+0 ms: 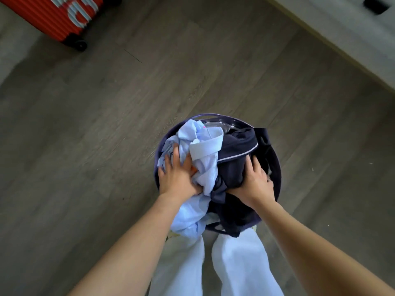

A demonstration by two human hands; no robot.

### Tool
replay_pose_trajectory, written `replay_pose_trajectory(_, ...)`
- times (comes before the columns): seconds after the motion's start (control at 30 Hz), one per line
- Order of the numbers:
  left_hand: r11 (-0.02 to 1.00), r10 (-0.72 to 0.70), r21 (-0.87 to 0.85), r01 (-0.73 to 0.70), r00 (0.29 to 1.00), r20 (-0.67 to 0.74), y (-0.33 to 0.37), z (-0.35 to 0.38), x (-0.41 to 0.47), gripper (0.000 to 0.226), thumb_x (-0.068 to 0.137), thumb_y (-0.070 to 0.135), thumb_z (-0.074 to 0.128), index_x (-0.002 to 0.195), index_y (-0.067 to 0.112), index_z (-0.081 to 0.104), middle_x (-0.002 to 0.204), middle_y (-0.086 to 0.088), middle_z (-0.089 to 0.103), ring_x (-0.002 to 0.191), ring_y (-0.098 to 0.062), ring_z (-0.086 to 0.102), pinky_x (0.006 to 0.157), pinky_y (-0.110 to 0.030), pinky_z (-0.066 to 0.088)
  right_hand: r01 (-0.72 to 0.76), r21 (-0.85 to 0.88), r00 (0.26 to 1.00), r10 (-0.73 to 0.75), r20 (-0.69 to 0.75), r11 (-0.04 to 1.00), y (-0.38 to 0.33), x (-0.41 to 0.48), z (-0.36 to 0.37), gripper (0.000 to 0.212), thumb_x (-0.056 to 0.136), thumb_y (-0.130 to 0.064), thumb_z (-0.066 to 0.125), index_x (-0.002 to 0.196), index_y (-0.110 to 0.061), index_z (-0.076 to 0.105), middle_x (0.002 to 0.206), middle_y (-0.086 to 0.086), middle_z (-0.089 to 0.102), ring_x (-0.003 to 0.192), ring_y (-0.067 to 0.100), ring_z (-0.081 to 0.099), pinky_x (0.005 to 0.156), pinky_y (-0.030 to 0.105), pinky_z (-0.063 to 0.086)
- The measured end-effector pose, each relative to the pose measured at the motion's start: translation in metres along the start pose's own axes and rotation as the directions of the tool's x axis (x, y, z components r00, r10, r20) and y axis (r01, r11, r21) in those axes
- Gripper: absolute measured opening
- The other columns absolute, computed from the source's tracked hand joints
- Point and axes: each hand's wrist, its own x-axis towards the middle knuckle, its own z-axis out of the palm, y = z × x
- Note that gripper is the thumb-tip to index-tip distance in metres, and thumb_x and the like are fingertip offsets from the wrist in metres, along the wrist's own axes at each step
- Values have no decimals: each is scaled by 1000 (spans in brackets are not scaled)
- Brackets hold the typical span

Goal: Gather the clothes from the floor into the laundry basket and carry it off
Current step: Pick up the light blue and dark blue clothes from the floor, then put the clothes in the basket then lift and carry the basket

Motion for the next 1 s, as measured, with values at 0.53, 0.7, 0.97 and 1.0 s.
replay_pose_trajectory(0.53,818,-152,-573,52,980,-128,8,-55,-121,27,90,21,53,115,18,62,122,-6,57,109,-24,54,90,-40,48,16,155,999,-23,45,988,21,-100,-78,43,87,-31,54,130,-22,51,126,8,59,113,29,57,97,43,47)
replay_pose_trajectory(0.7,709,-321,-704,51,912,-257,12,9,-132,30,86,12,58,116,17,62,125,-6,51,111,-23,53,91,-29,43,33,242,999,-30,-13,970,76,-88,-43,23,88,-24,59,108,-16,51,121,13,53,90,24,51,76,29,40)
replay_pose_trajectory(0.97,430,-571,-847,312,821,12,-41,101,-110,85,82,18,65,151,19,16,148,-7,38,133,-27,42,102,-37,38,-93,680,995,85,46,727,113,-31,8,95,80,-43,76,153,-25,17,151,10,38,127,28,48,97,36,41)
replay_pose_trajectory(1.0,411,-523,-873,261,852,9,-41,110,-105,86,80,19,69,150,19,19,142,-5,47,129,-25,47,98,-34,40,-91,741,996,67,62,665,113,-28,16,95,78,-45,76,152,-29,18,148,4,42,122,24,52,95,38,43)
